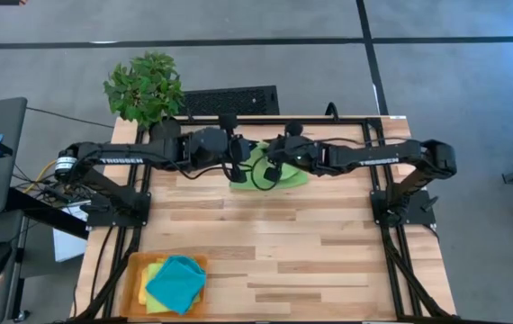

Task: Fold microfiber towels
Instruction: Fold the green towel

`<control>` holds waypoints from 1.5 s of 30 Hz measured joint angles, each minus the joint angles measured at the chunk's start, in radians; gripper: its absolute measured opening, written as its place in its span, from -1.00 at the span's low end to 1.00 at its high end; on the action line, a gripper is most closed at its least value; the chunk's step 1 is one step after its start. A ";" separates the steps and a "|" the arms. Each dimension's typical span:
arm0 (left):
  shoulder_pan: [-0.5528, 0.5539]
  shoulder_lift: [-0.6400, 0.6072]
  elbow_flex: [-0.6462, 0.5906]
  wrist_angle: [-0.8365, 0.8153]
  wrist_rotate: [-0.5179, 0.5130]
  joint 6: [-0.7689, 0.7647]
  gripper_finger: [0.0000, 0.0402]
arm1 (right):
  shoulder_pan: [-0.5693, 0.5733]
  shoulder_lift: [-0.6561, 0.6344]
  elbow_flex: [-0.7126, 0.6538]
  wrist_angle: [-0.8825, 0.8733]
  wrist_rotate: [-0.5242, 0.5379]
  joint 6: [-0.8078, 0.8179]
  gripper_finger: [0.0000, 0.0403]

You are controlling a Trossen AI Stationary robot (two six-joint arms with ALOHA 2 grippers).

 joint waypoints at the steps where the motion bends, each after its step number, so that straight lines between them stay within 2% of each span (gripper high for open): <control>1: -0.004 0.000 0.000 0.000 -0.010 0.009 -1.00 | 0.000 0.008 0.001 0.008 0.012 -0.001 -0.39; 8: -0.033 -0.002 0.062 -0.051 -0.050 0.030 -1.00 | 0.000 0.066 0.007 -0.008 0.012 0.000 -0.39; 17: -0.040 -0.003 0.184 -0.206 -0.073 0.031 -1.00 | 0.000 0.085 0.004 -0.073 0.015 0.018 -0.39; 21: -0.040 -0.003 0.205 -0.216 -0.078 0.030 -1.00 | 0.000 0.085 0.004 -0.098 0.015 0.041 -0.40; 24: -0.040 -0.003 0.206 -0.217 -0.078 0.033 -1.00 | 0.000 0.085 0.004 -0.104 0.015 0.043 -0.48; 26: -0.040 -0.003 0.206 -0.222 -0.078 0.032 -1.00 | 0.000 0.085 0.004 -0.111 0.017 0.042 -0.60; 30: -0.040 -0.003 0.206 -0.253 -0.093 0.028 -1.00 | 0.006 0.085 0.004 -0.128 0.131 -0.011 -0.92; 34: -0.040 -0.003 0.206 -0.323 -0.153 0.002 -1.00 | 0.013 0.081 0.004 -0.172 0.233 -0.066 -0.91; 37: -0.027 -0.003 0.206 -0.394 -0.160 -0.038 -1.00 | 0.013 0.049 0.004 -0.223 0.282 -0.087 -0.94; 42: 0.012 -0.002 0.190 -0.463 -0.193 -0.115 -1.00 | 0.009 -0.044 0.004 -0.309 0.407 -0.106 -0.94; 45: 0.047 -0.001 0.163 -0.463 -0.195 -0.144 -1.00 | -0.002 -0.112 0.005 -0.306 0.433 -0.140 -0.94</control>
